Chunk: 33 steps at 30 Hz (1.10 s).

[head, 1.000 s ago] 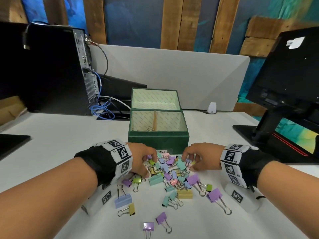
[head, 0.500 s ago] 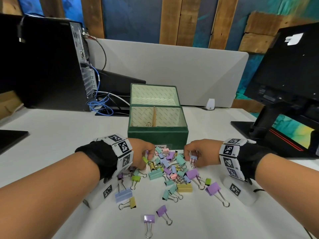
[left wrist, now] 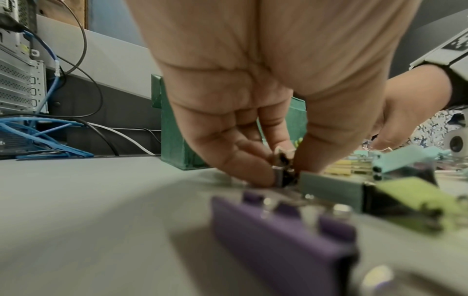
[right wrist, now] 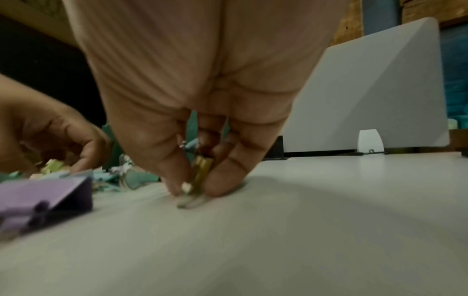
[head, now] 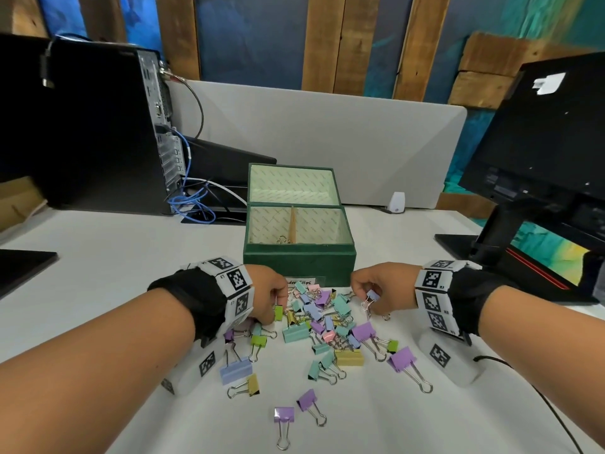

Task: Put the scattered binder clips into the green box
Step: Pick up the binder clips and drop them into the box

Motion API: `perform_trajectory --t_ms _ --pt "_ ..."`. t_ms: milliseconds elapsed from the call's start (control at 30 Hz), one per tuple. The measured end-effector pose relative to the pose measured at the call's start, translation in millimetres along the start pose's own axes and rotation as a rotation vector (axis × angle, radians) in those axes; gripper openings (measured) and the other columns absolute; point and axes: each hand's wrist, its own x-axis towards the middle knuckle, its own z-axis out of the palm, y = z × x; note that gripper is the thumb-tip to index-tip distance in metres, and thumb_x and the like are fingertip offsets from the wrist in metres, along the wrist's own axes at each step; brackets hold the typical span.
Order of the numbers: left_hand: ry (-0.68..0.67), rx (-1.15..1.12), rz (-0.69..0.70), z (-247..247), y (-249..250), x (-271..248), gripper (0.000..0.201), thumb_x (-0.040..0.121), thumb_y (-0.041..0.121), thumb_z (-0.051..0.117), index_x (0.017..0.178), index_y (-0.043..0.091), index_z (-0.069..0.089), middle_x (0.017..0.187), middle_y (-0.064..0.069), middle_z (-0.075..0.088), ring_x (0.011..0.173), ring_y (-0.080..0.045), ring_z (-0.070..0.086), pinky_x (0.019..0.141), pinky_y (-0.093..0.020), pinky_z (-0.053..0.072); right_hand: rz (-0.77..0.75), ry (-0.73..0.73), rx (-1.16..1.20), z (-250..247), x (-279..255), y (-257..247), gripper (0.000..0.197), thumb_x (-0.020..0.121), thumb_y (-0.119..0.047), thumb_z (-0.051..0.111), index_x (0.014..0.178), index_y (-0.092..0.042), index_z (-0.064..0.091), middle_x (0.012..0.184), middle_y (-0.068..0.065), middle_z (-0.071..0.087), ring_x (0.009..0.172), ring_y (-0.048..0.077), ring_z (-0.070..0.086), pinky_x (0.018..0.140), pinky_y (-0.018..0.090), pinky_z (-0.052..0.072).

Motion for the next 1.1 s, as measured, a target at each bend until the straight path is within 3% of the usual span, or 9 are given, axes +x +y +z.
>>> perform_trajectory --t_ms 100,200,333,467,600,700,767,867,1100 --pt "0.033 0.011 0.035 0 -1 1 0.019 0.077 0.013 0.068 0.080 0.026 0.055 0.093 0.008 0.056 0.083 -0.012 0.051 0.058 -0.013 0.037 0.021 -0.048 0.074 -2 0 2 0.033 0.079 -0.006 0.063 0.069 -0.031 0.046 0.074 -0.013 0.047 0.060 0.004 0.047 0.054 0.011 0.039" --pt "0.051 -0.001 0.044 0 -3 2 0.028 0.075 0.012 0.070 0.064 0.029 0.051 0.083 0.011 0.057 0.079 -0.010 0.053 0.059 -0.012 0.039 0.026 -0.059 0.142 -5 -1 4 0.031 0.079 -0.003 0.064 0.068 -0.028 0.050 0.071 -0.013 0.050 0.059 0.003 0.051 0.055 0.010 0.043" --pt "0.092 0.004 0.051 1 -2 2 0.029 0.074 0.012 0.071 0.061 0.028 0.050 0.086 0.008 0.058 0.078 -0.011 0.053 0.059 -0.014 0.040 0.008 0.006 0.178 -13 -3 5 0.030 0.077 -0.005 0.068 0.066 -0.029 0.053 0.066 -0.014 0.053 0.060 0.003 0.050 0.063 0.012 0.043" --pt "0.124 -0.016 0.057 0 -2 0 0.029 0.071 0.011 0.071 0.058 0.028 0.051 0.087 0.006 0.061 0.077 -0.012 0.055 0.068 -0.022 0.048 -0.015 0.150 0.316 -38 -1 -2 0.023 0.077 -0.007 0.071 0.071 -0.025 0.058 0.066 -0.010 0.060 0.062 0.005 0.057 0.073 0.020 0.049" --pt "0.133 -0.026 0.049 -1 -1 -3 0.030 0.071 0.010 0.071 0.058 0.028 0.051 0.089 0.005 0.062 0.078 -0.013 0.055 0.072 -0.024 0.049 -0.036 0.374 0.423 -68 13 -13 0.019 0.077 -0.006 0.071 0.073 -0.020 0.059 0.067 -0.008 0.063 0.056 -0.002 0.059 0.059 0.009 0.047" --pt "0.159 -0.036 0.044 -2 -1 -5 0.032 0.068 0.011 0.073 0.056 0.029 0.051 0.095 0.002 0.066 0.079 -0.014 0.056 0.075 -0.027 0.051 -0.002 0.521 0.463 -80 34 -17 0.017 0.079 -0.009 0.072 0.075 -0.021 0.060 0.080 0.002 0.068 0.071 0.014 0.066 0.071 0.025 0.055" --pt "0.186 -0.040 0.046 0 -1 -7 0.032 0.067 0.012 0.074 0.055 0.029 0.050 0.092 0.004 0.064 0.078 -0.014 0.055 0.075 -0.028 0.052 0.035 0.477 0.431 -80 45 -17 0.012 0.080 -0.014 0.071 0.086 -0.022 0.065 0.096 0.005 0.070 0.088 0.020 0.067 0.086 0.032 0.055" --pt "0.208 -0.052 0.057 1 -3 -8 0.032 0.067 0.011 0.074 0.055 0.029 0.050 0.090 0.005 0.062 0.079 -0.015 0.055 0.079 -0.031 0.053 0.052 0.395 0.375 -74 48 -16 0.021 0.084 -0.016 0.067 0.104 -0.022 0.067 0.108 -0.002 0.065 0.100 0.014 0.061 0.088 0.022 0.044" --pt "0.221 -0.057 0.105 4 -4 -6 0.035 0.064 0.012 0.077 0.056 0.026 0.047 0.077 0.013 0.054 0.070 -0.009 0.051 0.072 -0.028 0.050 0.015 0.417 0.326 -48 9 -2 0.016 0.085 -0.021 0.064 0.083 -0.037 0.061 0.104 -0.005 0.066 0.099 0.012 0.063 0.087 0.024 0.047"
